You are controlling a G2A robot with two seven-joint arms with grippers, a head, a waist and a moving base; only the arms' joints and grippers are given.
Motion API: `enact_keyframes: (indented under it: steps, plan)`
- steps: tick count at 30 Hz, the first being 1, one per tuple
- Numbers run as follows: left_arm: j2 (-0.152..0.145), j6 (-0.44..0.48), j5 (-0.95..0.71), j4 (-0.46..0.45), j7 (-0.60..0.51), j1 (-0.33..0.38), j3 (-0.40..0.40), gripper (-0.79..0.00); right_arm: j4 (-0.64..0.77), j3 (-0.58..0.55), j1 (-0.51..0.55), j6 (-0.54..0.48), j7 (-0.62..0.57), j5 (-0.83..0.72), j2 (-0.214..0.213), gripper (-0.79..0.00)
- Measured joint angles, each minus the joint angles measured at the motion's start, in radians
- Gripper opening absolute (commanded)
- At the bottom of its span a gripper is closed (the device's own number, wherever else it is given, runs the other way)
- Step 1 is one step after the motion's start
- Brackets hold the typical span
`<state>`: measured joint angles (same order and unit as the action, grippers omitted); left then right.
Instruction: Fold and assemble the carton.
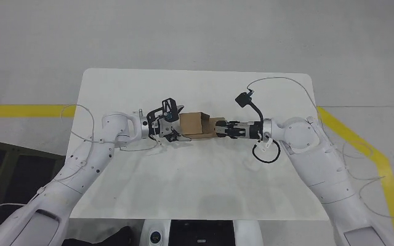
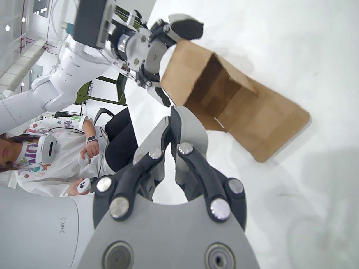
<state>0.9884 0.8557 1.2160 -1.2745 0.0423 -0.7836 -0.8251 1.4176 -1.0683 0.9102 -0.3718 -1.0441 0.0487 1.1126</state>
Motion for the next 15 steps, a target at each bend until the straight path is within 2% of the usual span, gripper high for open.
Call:
enact_keyframes:
  steps: [7,15]
  plan:
    - [0.012,0.009,-0.004,0.01,0.001,0.004,0.008,0.0,0.001,0.015,0.048,0.069,0.014,0.007,-0.003,-0.785]
    - [0.017,0.025,-0.01,0.016,-0.001,0.001,-0.003,0.0,-0.085,0.068,-0.008,0.05,0.084,0.035,0.016,-0.785]
